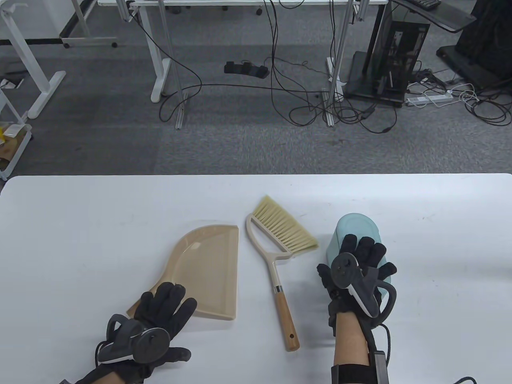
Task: Sweep raisins on the table into the desktop trash can
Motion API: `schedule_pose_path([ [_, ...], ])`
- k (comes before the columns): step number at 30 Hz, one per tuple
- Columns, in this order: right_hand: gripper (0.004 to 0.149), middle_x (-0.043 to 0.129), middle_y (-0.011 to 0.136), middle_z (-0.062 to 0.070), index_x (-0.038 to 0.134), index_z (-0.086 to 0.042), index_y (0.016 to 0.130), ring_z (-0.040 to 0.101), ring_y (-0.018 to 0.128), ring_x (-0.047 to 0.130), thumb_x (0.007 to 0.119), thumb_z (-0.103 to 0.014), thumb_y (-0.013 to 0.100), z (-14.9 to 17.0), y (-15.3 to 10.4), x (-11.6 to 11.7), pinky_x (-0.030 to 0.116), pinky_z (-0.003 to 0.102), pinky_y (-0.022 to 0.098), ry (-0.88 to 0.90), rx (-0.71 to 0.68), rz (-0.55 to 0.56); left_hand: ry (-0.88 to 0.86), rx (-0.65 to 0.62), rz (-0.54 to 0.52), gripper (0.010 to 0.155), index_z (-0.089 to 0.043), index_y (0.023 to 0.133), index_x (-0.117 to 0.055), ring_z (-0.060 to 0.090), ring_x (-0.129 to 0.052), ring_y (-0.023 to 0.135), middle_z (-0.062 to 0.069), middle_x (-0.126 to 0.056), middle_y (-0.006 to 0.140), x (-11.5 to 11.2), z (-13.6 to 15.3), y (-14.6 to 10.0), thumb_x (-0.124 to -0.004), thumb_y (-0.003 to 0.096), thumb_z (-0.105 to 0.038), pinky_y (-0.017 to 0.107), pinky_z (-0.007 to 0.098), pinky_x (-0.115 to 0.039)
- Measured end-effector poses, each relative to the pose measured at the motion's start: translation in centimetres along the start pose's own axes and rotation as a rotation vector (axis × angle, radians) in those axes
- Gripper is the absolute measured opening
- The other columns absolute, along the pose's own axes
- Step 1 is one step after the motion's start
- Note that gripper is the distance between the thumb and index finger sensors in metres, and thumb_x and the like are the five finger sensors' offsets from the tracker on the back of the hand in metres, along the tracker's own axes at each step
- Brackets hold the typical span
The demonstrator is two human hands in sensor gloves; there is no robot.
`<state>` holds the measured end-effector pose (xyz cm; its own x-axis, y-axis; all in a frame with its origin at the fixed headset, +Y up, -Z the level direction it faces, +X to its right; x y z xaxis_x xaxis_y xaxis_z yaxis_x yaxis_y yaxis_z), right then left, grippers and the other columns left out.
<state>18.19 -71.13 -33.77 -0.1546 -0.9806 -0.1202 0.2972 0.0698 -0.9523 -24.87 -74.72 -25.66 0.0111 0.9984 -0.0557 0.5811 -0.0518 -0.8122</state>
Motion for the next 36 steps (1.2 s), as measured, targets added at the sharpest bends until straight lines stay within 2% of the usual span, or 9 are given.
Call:
schedule_pose_path([
  [2,0.095,0.025,0.121,0.021,0.025,-0.022,0.117,0.051,0.108,0.019,0.076,-0.064,0.048,-0.1,-0.1,0.1,0.02,0.077,0.066,-0.026,-0.002,0.049,-0.005,-0.001,0.013,0.102,-0.03,0.114,-0.017,0.047,-0.01,0.113,0.013,-0.005,0.122,-0.2,0.0,0.0,-0.072,0.0403,-0.075,0.074,0.073,-0.03],
  [6,0.094,0.027,0.121,0.02,0.026,-0.023,0.116,0.051,0.108,0.023,0.075,-0.065,0.048,-0.3,-0.2,0.4,0.025,0.077,0.067,-0.119,-0.003,0.07,0.004,-0.003,0.023,0.102,-0.03,0.114,-0.017,0.047,-0.009,0.113,0.012,-0.005,0.121,-0.3,-0.1,0.0,-0.072,0.0403,-0.075,0.074,0.073,-0.029],
  [9,0.093,0.028,0.121,0.019,0.027,-0.024,0.116,0.051,0.108,0.023,0.075,-0.064,0.047,-0.3,-0.1,0.4,0.024,0.076,0.067,-0.092,0.004,0.07,-0.024,0.012,0.008,0.102,-0.03,0.114,-0.016,0.047,-0.009,0.113,0.012,-0.004,0.121,-0.1,0.2,0.0,-0.071,0.0406,-0.075,0.074,0.073,-0.029],
  [14,0.092,0.021,0.121,0.019,0.022,-0.025,0.116,0.051,0.109,0.018,0.074,-0.063,0.05,-0.5,0.0,0.5,0.022,0.076,0.068,-0.144,0.017,0.003,-0.034,0.018,0.022,0.102,-0.03,0.114,-0.017,0.047,-0.009,0.113,0.013,-0.005,0.121,-0.3,0.3,-0.1,-0.071,0.0409,-0.075,0.074,0.073,-0.029],
  [17,0.09,0.018,0.121,0.019,0.02,-0.024,0.116,0.051,0.108,0.014,0.074,-0.058,0.052,-0.3,0.1,0.5,0.018,0.076,0.068,-0.096,0.013,-0.049,-0.043,0.024,0.039,0.101,-0.03,0.114,-0.017,0.047,-0.009,0.113,0.013,-0.005,0.121,-0.7,0.3,0.0,-0.071,0.0409,-0.075,0.074,0.073,-0.029],
  [23,0.09,0.015,0.121,0.019,0.018,-0.024,0.116,0.051,0.109,0.011,0.071,-0.061,0.053,-0.3,0.0,0.5,0.016,0.076,0.069,-0.09,0.017,-0.059,-0.038,0.027,0.09,0.102,-0.03,0.114,-0.016,0.047,-0.008,0.112,0.012,-0.004,0.121,-1.9,0.2,0.2,-0.071,0.0407,-0.074,0.074,0.073,-0.028],
  [27,0.091,0.018,0.122,0.019,0.021,-0.024,0.117,0.05,0.109,0.011,0.07,-0.062,0.052,-0.1,0.0,0.4,0.015,0.075,0.069,-0.037,0.015,-0.027,-0.029,0.023,0.084,0.102,-0.03,0.113,-0.016,0.046,-0.008,0.112,0.012,-0.003,0.12,-1.7,-0.1,0.2,-0.071,0.0405,-0.074,0.074,0.072,-0.028],
  [36,0.088,0.02,0.121,0.017,0.022,-0.026,0.116,0.049,0.109,0.016,0.067,-0.065,0.051,0.0,0.1,0.3,0.017,0.074,0.068,-0.051,0.012,-0.01,-0.018,0.021,0.027,0.101,-0.03,0.113,-0.016,0.046,-0.008,0.113,0.012,-0.003,0.12,-0.4,-0.3,-0.1,-0.071,0.0406,-0.074,0.074,0.073,-0.029],
])
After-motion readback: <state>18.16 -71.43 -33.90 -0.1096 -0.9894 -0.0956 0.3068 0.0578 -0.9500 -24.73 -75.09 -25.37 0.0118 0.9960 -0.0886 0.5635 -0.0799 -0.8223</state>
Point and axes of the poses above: the tracker on the back of each hand, its own z axis roughly to the little-finger side, its own y axis roughly from the wrist to the fingertips, x = y × z, the point moved 2 cm from there along y, roughly from the wrist to the fingertips
